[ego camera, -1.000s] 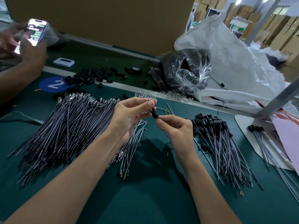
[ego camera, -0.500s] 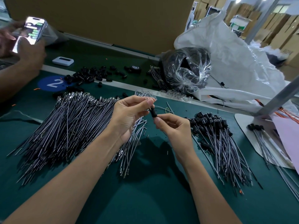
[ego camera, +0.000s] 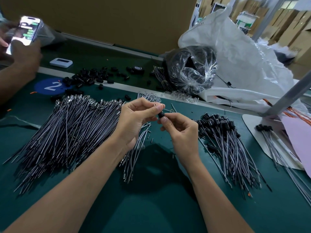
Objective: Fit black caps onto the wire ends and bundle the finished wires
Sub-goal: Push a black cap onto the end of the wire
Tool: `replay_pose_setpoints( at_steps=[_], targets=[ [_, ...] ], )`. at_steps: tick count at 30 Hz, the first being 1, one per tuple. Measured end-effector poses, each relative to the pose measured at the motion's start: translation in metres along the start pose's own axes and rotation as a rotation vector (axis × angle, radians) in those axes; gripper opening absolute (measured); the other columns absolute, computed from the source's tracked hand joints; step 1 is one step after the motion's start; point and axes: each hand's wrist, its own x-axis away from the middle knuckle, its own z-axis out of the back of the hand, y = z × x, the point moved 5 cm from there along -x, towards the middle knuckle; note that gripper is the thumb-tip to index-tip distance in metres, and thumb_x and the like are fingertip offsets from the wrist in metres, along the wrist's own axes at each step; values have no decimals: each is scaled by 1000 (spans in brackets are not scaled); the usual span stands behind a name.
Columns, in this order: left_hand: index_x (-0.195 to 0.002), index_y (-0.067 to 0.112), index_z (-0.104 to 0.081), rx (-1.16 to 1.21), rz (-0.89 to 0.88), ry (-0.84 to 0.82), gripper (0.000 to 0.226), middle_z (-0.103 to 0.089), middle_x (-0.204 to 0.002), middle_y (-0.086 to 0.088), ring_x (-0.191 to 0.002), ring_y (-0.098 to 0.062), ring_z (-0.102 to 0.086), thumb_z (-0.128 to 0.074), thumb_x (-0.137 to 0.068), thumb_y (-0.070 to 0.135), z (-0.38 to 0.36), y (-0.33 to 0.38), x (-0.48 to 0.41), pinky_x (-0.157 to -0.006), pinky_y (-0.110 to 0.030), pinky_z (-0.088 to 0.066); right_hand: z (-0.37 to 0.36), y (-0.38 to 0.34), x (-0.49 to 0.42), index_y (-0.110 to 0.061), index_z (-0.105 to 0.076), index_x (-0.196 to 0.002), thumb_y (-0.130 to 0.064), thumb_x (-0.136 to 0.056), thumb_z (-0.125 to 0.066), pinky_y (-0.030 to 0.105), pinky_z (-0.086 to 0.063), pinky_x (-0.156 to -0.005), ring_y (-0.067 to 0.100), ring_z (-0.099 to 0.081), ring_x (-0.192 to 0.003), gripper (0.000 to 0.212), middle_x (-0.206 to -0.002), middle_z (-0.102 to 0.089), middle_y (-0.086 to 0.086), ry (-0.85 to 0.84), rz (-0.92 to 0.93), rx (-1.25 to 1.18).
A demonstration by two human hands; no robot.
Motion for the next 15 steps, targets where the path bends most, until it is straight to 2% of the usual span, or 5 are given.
replay_pose_setpoints(
  at_steps=[4,8,11,13,15],
  targets=[
    [-67,10,-62,45,46,-26,15,-74,-83,-8,-78,-17,-70,-75,-61,13,-1,-1,0,-75,-29,-55,1,-1,-1,-22,-71,-85,-3,-86,-69,35,-57,-67,15,-66,-64,19,-72,-72,-7,25,19,4],
    [-61,14,-69,79,2,38,8,-73,-78,-8,-71,-17,-68,-77,-59,12,1,2,0,-68,-27,-57,-1,4,-2,-15,-74,-90,-6,-88,-69,30,-57,-67,20,-70,-69,11,-76,-75,0,-33,-33,15],
    [-64,15,-73,50,-50,97,13,-73,-79,-6,-74,-15,-68,-81,-54,19,4,4,0,-68,-23,-56,0,7,-3,-13,-75,-87,-3,-87,-70,30,-57,-65,22,-70,-66,11,-72,-74,1,-42,-25,89],
    [-75,15,-74,11,-75,55,22,-75,-84,-7,-77,-15,-69,-82,-55,20,0,3,0,-70,-24,-56,2,8,-4,-13,-75,-84,-1,-86,-69,27,-56,-63,20,-70,-64,14,-69,-73,1,-18,-16,94],
    [-98,15,-71,-35,-52,-21,43,-76,-94,-7,-83,-15,-71,-82,-57,20,-6,-1,-1,-75,-25,-56,5,10,-5,-11,-76,-83,-2,-87,-69,26,-56,-63,20,-70,-63,12,-68,-73,4,20,-24,63]
  ],
)
